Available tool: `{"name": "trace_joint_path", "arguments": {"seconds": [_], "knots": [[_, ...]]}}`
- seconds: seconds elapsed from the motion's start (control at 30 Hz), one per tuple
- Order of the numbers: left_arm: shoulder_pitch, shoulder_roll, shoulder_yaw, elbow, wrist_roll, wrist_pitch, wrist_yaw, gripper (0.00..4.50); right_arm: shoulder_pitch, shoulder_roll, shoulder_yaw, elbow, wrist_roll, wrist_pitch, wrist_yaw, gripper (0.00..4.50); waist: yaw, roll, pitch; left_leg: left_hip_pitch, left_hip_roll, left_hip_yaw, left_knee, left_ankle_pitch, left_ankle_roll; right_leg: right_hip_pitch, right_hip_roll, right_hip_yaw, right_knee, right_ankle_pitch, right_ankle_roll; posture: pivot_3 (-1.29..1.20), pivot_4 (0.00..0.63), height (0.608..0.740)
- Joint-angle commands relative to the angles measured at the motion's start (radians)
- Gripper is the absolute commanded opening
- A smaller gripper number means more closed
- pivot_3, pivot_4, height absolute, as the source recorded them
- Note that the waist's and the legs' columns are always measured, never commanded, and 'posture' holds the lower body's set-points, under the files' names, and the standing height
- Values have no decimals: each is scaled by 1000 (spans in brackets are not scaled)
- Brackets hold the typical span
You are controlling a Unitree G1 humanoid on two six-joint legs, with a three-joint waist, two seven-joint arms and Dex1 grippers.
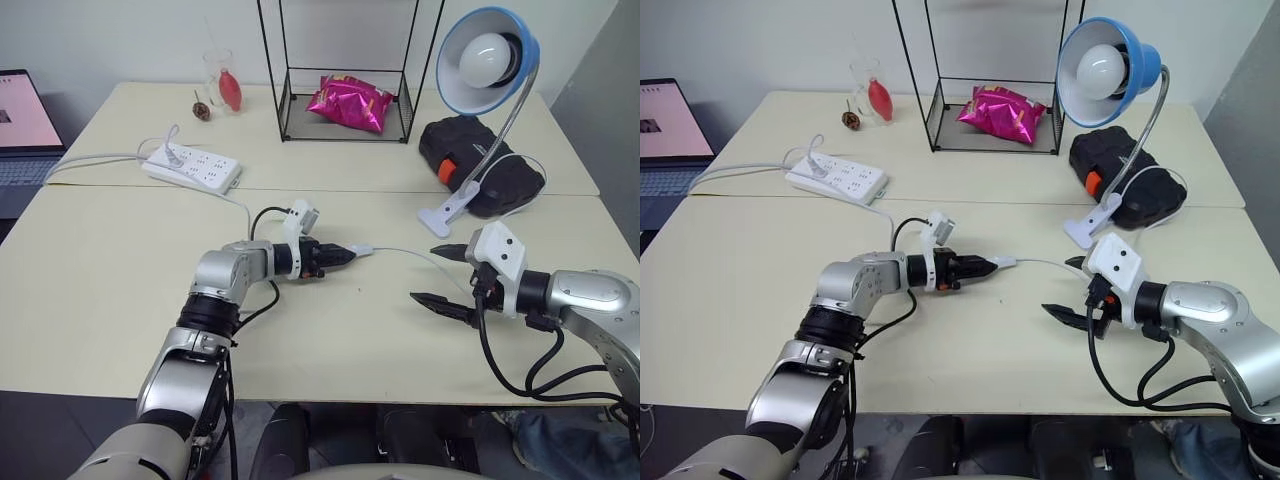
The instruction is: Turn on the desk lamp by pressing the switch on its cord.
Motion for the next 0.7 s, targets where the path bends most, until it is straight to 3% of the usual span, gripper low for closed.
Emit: {"name": "trace_joint_path", "arguments": {"seconds": [0.03,0.3,0.43,0.7], "knots": [[45,20,10,-119,22,-98,7,1091,-15,-6,-35,-41,19,-2,-7,4500,-1,0,0,0,0,0,0,0,0,0,0,0,0,0,0,0,150,740],[185,79,-35,-321,151,-450,-2,1091,0,25,-50,-39,41,-1,-31,4500,2,0,0,0,0,0,0,0,0,0,-1,1,0,0,0,0,150,740],[206,93,-42,-350,182,-561,-7,1091,15,96,-95,-42,123,41,-75,4500,2,0,0,0,0,0,0,0,0,0,0,0,0,0,0,0,150,740],[194,89,-20,-375,141,-561,-22,1091,86,327,-202,-97,485,222,-309,4500,1,0,0,0,1,0,-1,0,0,0,0,0,0,0,0,0,150,740]]}}
